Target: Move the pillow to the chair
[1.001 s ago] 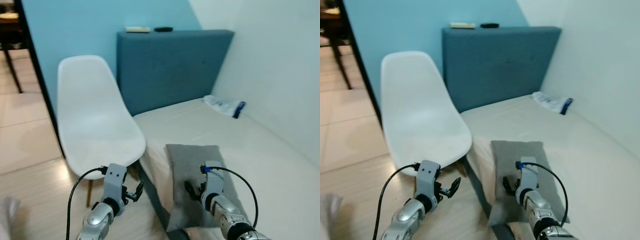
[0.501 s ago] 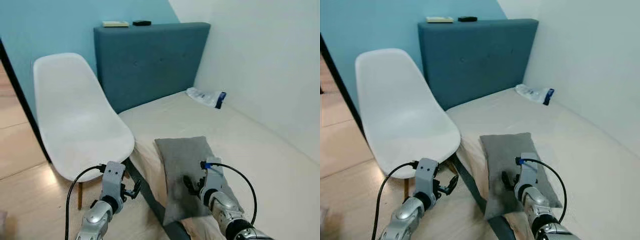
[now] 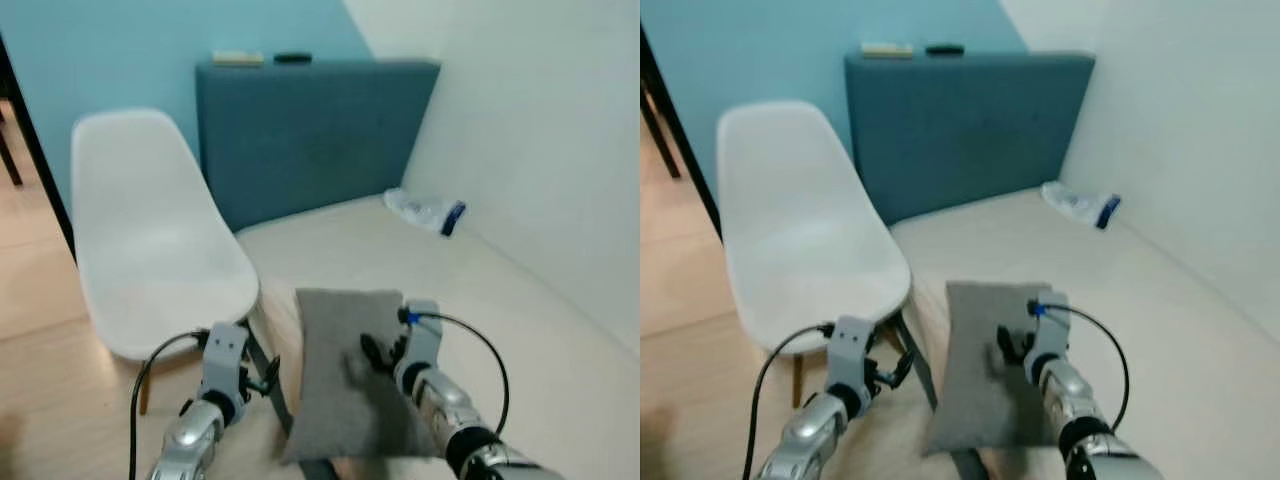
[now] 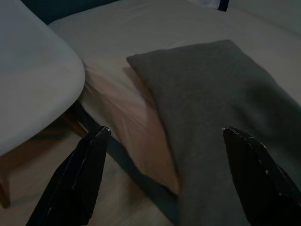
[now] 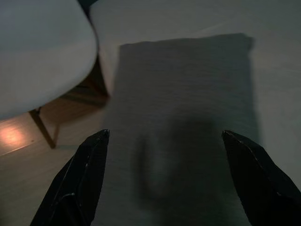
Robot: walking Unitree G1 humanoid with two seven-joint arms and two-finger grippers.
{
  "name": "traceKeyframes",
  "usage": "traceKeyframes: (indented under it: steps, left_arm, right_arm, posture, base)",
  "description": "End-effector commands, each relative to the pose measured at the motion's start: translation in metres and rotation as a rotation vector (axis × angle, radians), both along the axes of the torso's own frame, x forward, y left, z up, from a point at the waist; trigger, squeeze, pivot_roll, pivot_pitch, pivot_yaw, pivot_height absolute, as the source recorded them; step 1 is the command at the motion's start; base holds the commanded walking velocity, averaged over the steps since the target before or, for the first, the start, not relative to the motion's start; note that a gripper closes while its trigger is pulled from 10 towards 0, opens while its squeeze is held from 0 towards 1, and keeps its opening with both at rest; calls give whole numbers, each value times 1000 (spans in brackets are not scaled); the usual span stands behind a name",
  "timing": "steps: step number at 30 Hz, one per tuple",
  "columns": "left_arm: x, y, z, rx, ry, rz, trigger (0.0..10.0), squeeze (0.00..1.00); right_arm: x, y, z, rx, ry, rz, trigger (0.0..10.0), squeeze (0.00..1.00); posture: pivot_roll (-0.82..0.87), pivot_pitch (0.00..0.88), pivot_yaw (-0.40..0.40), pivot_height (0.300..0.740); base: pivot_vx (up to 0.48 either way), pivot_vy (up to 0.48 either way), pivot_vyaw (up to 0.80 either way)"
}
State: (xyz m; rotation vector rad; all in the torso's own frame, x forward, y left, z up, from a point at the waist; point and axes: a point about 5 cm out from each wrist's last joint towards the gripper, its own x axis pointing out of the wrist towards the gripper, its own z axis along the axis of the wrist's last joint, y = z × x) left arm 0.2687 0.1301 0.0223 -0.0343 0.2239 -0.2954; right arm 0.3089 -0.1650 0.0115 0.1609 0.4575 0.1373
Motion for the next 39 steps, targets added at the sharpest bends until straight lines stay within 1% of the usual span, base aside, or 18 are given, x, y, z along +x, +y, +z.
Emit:
traceKeyframes:
  steps: [1,7,17,25,26,30,33,37,39]
  left_arm:
    - [-2,-6,-3,-11,16,-4,10000,0]
    - [0,-3,-3,-15,17,14,10000,0]
    - [-1,-4,-3,-16,15,17,10000,0]
    - [1,-1,-3,-16,17,55,10000,0]
    - [1,-1,-4,0,24,52,10000,0]
    - [2,0,-5,7,33,58,10000,0]
    - [2,2,-5,2,32,84,10000,0]
    - [3,3,-5,6,27,87,10000,0]
    - [3,3,-4,8,24,85,10000,0]
  right_arm:
    - [-4,-9,-4,-14,20,-17,10000,0]
    - [-5,-10,-5,-19,27,-10,10000,0]
    - [-5,-11,-5,-10,39,-17,10000,0]
    - [-6,-10,-7,-10,45,-9,10000,0]
    - [-6,-10,-7,-10,46,-8,10000,0]
    - [-6,-9,-7,-9,46,-6,10000,0]
    - [-6,-8,-6,-7,46,-6,10000,0]
    - [-5,-10,-6,-4,44,-13,10000,0]
    - [-5,-13,-5,-9,44,-33,10000,0]
  posture:
    - [125,5,-125,740]
    - [123,9,-124,740]
    - [117,16,-122,740]
    - [120,18,-125,740]
    - [120,17,-125,740]
    - [119,16,-124,740]
    - [120,16,-124,740]
    - [120,17,-123,740]
    - [121,21,-123,740]
  base:
    - [0,0,0]
    - [0,0,0]
    - [0,0,0]
    - [0,0,0]
    - [0,412,0]
    - [0,452,0]
    - [0,372,0]
    - [0,0,0]
    - [0,0,0]
